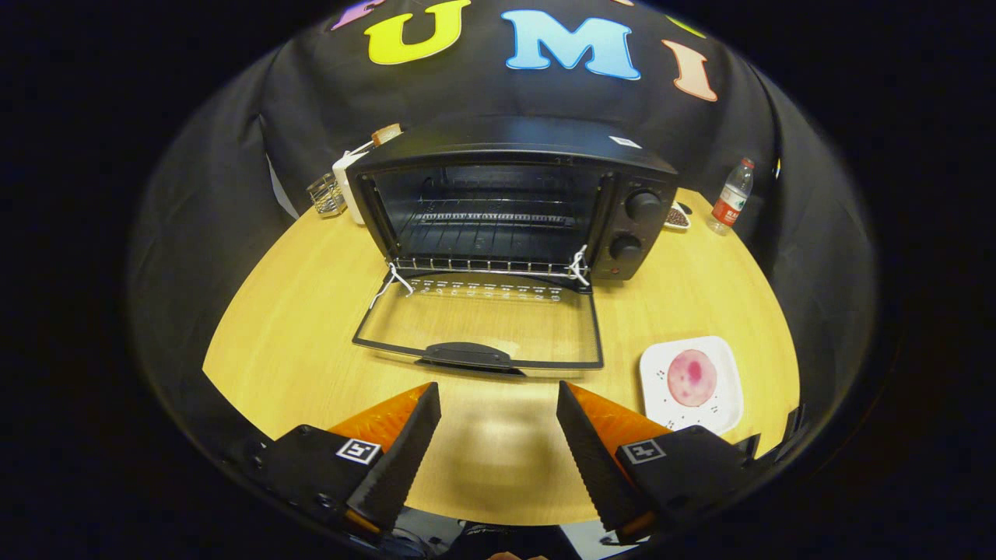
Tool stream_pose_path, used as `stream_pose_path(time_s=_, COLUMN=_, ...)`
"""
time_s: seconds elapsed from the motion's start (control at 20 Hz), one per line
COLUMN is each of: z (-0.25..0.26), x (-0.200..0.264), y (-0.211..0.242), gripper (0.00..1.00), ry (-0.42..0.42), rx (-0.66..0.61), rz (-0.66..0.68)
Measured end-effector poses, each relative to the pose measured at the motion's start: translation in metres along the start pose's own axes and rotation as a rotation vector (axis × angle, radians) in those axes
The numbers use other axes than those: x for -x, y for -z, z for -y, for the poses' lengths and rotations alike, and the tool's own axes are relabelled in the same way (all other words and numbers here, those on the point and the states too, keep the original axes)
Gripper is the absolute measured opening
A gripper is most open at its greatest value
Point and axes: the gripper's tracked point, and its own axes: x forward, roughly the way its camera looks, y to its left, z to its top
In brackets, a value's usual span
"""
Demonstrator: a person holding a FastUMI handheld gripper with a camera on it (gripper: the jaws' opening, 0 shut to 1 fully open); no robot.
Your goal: Open the toaster oven, put the food inside, and close the toaster oven door.
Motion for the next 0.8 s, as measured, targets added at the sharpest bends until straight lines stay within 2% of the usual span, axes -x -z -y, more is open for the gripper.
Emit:
stream_pose_path(time_s=0.3, z=0.053, x=0.03, y=-0.001, gripper=0.97, ry=0.024, rx=0.063, rz=-0.032)
stream_pose_path(time_s=0.6, z=0.128, x=0.035, y=0.011, gripper=0.99, ry=0.058, rx=-0.041, rz=-0.097)
stream_pose_path(time_s=0.8, z=0.189, x=0.023, y=0.023, gripper=0.99, ry=0.09, rx=-0.037, rz=-0.138)
